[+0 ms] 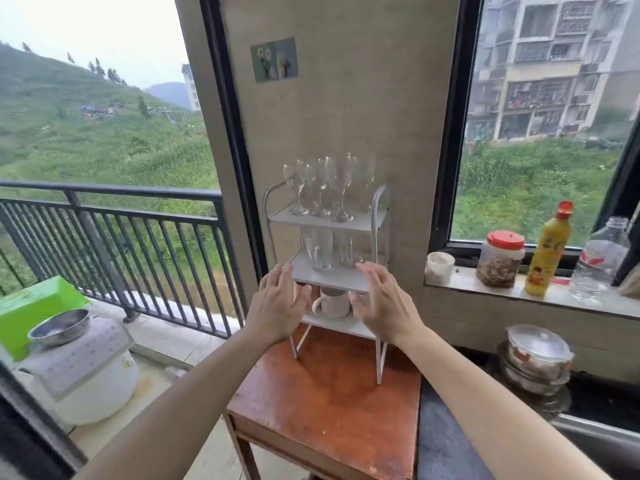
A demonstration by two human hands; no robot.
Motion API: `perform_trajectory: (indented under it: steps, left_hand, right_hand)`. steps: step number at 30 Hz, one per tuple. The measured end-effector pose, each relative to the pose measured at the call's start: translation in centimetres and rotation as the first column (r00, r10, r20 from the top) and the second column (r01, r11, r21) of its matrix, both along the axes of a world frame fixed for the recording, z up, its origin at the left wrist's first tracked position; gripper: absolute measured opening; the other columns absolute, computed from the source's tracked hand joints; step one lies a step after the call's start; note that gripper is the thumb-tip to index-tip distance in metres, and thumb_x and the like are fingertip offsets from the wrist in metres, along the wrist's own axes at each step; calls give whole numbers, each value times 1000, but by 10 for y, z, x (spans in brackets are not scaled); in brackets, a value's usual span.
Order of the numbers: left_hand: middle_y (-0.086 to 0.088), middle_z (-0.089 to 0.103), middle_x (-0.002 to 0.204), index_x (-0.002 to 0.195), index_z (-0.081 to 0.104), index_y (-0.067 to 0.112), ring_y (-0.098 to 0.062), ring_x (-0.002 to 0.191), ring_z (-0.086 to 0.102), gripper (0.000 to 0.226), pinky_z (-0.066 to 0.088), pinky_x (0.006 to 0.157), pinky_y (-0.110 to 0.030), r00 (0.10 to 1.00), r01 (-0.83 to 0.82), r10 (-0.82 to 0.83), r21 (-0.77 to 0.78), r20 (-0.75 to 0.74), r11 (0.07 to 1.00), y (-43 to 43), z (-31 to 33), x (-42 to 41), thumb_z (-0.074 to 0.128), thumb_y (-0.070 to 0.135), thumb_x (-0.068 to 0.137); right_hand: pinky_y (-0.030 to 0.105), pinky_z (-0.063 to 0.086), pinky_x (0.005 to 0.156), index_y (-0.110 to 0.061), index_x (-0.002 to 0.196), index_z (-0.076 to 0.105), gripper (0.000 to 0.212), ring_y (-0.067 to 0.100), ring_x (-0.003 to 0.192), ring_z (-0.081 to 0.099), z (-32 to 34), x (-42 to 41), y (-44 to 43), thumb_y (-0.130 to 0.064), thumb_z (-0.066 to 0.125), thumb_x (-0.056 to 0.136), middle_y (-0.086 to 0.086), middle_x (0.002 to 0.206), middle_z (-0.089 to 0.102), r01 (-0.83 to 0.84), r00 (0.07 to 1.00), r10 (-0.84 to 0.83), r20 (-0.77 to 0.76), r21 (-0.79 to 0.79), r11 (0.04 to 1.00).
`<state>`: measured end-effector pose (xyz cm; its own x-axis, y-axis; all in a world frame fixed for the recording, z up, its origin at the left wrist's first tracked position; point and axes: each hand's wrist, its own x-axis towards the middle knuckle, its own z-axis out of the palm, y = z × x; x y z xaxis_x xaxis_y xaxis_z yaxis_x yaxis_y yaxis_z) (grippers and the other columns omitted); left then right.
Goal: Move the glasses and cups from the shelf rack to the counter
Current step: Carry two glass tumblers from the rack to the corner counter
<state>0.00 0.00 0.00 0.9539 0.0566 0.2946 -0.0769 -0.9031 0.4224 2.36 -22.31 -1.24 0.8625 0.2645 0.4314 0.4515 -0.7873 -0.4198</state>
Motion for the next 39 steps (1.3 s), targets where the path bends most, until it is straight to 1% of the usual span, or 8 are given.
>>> perform_trajectory:
  steps: [6,11,17,20,22,28,32,39]
  left_hand:
    - [-7,30,161,157,25,17,-24,150,24,67,24,120,-43,992,35,-64,-260,-107,965,21,-16,84,45,49,101]
    - [-4,52,144,150,37,15,-22,129,50,61,40,105,-37,979,39,-139,-525,-152,850,15,-27,152,53,45,99]
    - [4,61,103,120,56,15,-10,88,58,39,53,90,-43,967,-39,-177,-789,-186,613,8,-42,196,56,47,97]
    - [5,64,102,115,61,12,-12,92,59,35,52,94,-42,961,-2,-222,-806,-166,592,12,-44,205,53,42,100]
    - [0,68,104,107,64,11,-17,96,62,30,51,93,-43,950,25,-268,-818,-160,575,15,-41,208,51,38,102]
    - [-3,58,91,105,60,8,-16,86,59,32,56,94,-44,928,-28,-314,-876,-202,481,30,-41,207,52,39,102]
    - [1,44,68,78,50,8,-18,68,48,31,58,75,-41,978,-72,-141,-883,-154,465,39,-49,186,53,33,96]
    - [7,30,51,53,24,24,-10,49,22,39,28,52,-32,999,-46,-5,-902,-53,429,43,-78,135,45,36,84]
  right_hand:
    - [35,30,115,-20,155,29,68,20,142,35,-16,64,42,-33,61,97,4,156,32,88,918,53,-393,332,939]
    - [35,29,115,-21,153,35,61,24,139,38,-24,111,61,-28,58,97,8,150,39,302,890,-74,-449,461,834]
    - [23,36,91,-22,144,48,48,9,110,51,-32,159,78,-38,57,99,-13,119,53,456,879,-200,-434,638,621]
    - [8,38,69,-26,110,60,15,-3,85,55,-37,176,85,-37,56,101,-21,92,57,507,857,-188,-479,721,472]
    - [6,37,56,-19,89,58,23,-5,66,50,-33,183,89,-38,55,101,-11,80,54,500,863,-167,-476,759,418]
    - [18,38,66,-12,107,69,41,9,76,52,-25,186,96,-47,49,102,0,88,57,499,859,-60,-508,805,322]
    - [25,41,68,-18,84,68,50,12,66,53,-29,170,104,-63,48,97,-5,65,48,517,846,-52,-530,794,321]
    - [28,36,63,-27,43,30,70,6,45,33,-39,115,118,-82,54,79,-10,48,32,525,848,-104,-520,794,306]
